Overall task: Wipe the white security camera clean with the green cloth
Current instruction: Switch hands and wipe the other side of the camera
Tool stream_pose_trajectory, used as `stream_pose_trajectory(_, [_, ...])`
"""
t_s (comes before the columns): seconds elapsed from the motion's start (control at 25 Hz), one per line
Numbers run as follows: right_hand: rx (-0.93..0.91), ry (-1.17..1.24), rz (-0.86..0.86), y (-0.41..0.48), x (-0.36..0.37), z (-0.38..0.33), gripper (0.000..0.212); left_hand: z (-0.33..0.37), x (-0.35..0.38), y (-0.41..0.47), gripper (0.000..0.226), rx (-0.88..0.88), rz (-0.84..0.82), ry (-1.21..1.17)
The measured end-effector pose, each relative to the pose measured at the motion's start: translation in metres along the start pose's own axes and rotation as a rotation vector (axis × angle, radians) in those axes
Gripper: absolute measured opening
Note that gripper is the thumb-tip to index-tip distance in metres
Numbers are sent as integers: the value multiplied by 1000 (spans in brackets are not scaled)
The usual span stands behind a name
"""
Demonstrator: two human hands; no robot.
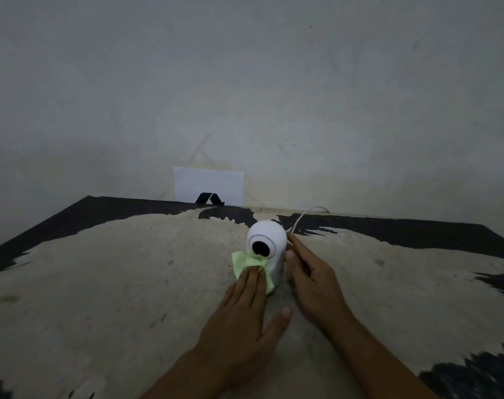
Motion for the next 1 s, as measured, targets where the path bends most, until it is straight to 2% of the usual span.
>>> stream_pose_trajectory(0.12, [4, 44, -14, 2, 5, -8, 34, 4, 0, -1, 84, 90, -92, 42])
stream_pose_trajectory(0.24, [32, 55, -14, 6, 7, -9, 45, 6, -3, -2, 80, 143, -110, 48])
stream_pose_trajectory(0.4, [0, 64, -47, 9, 5, -4, 50, 0, -9, -3, 82, 45, -51, -79])
stream_pose_trajectory(0.52, [5, 97, -86, 10, 7, -1, 48, -1, -11, -5, 85, -41, -12, -276])
stream_pose_trajectory(0.64, [30, 93, -111, 11, 7, -1, 48, -6, -13, 14, 78, -30, 44, -648])
stream_pose_trajectory(0.72, [40, 103, -117, 12, 6, -1, 43, -8, -15, 41, 64, -34, 176, -832])
stream_pose_trajectory(0.8, [52, 100, -115, 11, 7, -2, 40, -24, -16, 51, 64, -112, 263, -1023])
stream_pose_trajectory(0.92, [52, 76, -108, 9, 10, 0, 45, -32, -12, 60, 86, -154, 43, -1094])
stream_pose_trajectory(1.0, [47, 62, -113, 9, 10, 1, 47, -39, -19, 61, 97, -160, 36, -1235])
Point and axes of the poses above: each hand's wrist, its own y-axis towards the middle knuckle, its own x-axis out of the palm, z = x × y, the point moved 1 cm from there along y, towards the middle knuckle, and after that the axes turned 11 degrees about -y, right-handed, at the moved point
